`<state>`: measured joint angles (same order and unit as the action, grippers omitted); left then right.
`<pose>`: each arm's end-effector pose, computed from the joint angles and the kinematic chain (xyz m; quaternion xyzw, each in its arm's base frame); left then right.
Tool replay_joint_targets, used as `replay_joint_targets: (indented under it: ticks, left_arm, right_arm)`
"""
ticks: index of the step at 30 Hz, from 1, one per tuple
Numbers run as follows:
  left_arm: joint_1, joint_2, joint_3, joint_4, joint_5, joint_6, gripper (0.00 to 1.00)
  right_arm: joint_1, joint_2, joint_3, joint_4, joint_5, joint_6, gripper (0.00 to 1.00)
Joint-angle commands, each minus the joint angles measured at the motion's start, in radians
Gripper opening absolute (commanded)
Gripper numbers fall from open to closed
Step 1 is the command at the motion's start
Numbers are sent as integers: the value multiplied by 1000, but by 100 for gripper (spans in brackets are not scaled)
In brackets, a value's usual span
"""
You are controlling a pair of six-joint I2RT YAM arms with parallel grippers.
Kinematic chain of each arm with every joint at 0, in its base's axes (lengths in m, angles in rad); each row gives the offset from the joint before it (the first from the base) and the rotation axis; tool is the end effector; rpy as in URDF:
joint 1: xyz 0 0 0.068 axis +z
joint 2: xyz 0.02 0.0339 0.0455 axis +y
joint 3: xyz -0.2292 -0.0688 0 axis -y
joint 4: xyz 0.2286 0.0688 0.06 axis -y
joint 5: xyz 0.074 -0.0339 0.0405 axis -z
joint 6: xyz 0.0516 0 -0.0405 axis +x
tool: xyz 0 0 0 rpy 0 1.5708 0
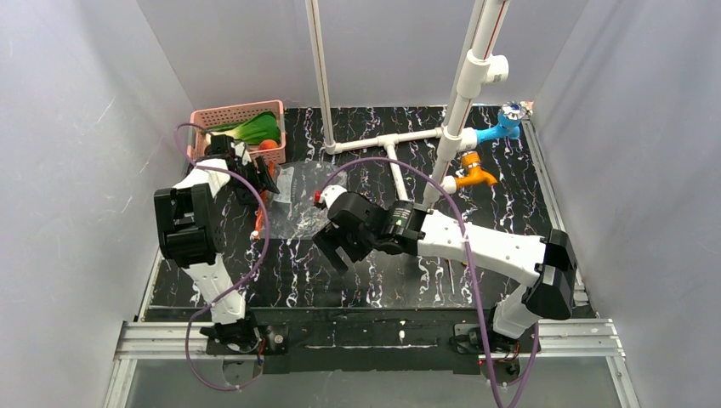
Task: Place the food in the zip-top bag and seal the zipper
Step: Pick up the zipper food storage bag at the center of the board.
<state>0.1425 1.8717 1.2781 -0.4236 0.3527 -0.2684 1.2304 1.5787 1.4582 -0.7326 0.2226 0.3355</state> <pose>0.3741 0.0357 0.1501 -0.1463 0.9369 -0.1854 0.2579 0.1235 0.3145 0.2811 -0.3674 0.8558 0.1725 0.3208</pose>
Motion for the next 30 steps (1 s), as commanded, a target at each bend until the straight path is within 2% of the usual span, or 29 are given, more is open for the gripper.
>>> replay_joint_targets:
  ticks: [1,5,17,20,30]
  left_arm:
    - [-10,-7,32,-21,26,31,65]
    - [-21,-11,29,-24,11,43,67]
    - [-74,7,48,-54,68,51,19]
    - [-92,-7,49,-64,69,58,2]
    - [-119,-134,4,-39,124,11,0]
  right_arm:
    - [-7,-47,6,-5,-38,17,100]
    - [-7,-58,-11,1,-51,47,100]
    - [-15,-57,-6,-15,-21,102,100]
    - [-17,-47,3,-28,-12,108,100]
    - [-32,-16,19,-31,24,132,100]
